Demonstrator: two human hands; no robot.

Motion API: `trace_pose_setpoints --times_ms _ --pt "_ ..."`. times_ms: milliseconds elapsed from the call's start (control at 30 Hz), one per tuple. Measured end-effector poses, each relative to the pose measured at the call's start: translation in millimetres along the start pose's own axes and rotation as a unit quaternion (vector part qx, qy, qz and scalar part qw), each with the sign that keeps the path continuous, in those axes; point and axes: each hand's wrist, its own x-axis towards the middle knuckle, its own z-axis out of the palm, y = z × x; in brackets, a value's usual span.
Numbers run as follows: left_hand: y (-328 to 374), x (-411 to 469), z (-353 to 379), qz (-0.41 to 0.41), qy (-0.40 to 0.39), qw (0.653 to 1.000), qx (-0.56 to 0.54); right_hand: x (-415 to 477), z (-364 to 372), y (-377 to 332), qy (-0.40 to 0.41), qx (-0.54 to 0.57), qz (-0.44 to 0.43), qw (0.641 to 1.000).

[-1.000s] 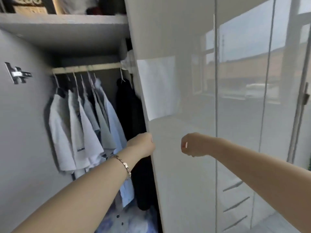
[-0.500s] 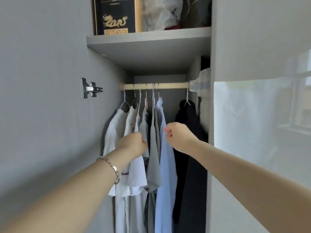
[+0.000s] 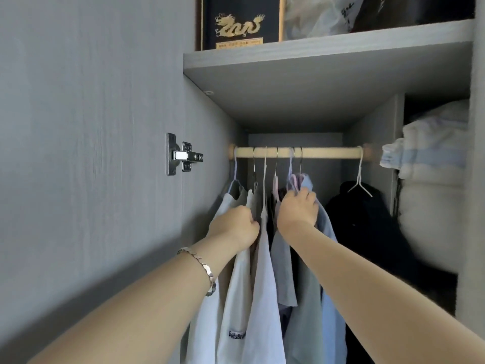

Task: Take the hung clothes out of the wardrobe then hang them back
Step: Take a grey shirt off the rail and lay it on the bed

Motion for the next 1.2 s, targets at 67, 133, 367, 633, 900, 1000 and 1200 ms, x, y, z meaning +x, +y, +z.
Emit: trace_pose_setpoints --times_ms 67,133,367,633,900,1000,1200 --pt "-1 11 -1 -0.001 0.013 1.000 -0.012 12 4 6 -0.010 -0.060 -0.005 0.998" --pt "-1 19 2 0.001 0.014 1.000 -0.016 18 4 12 -0.036 -0.069 0.011 0.997" --pt "12 23 7 0.034 0.036 0.999 -0.018 34 1 22 -0.117 0.115 0.034 0.986" --pt "25 28 14 0.073 0.031 0.995 -0.054 21 -47 38 0.009 0.344 0.038 0.938" --pt "62 -42 9 0.070 -0.007 0.997 -0.042 -77 -104 92 -0.023 0.306 0.008 0.952" --pt "81 -85 23 0.074 -0.040 0.996 -0.037 -136 -118 127 -0.040 0.283 0.007 0.958" --pt "133 -175 72 0.099 -0.111 0.987 -0.068 -260 -155 215 -0.094 0.240 0.031 0.966"
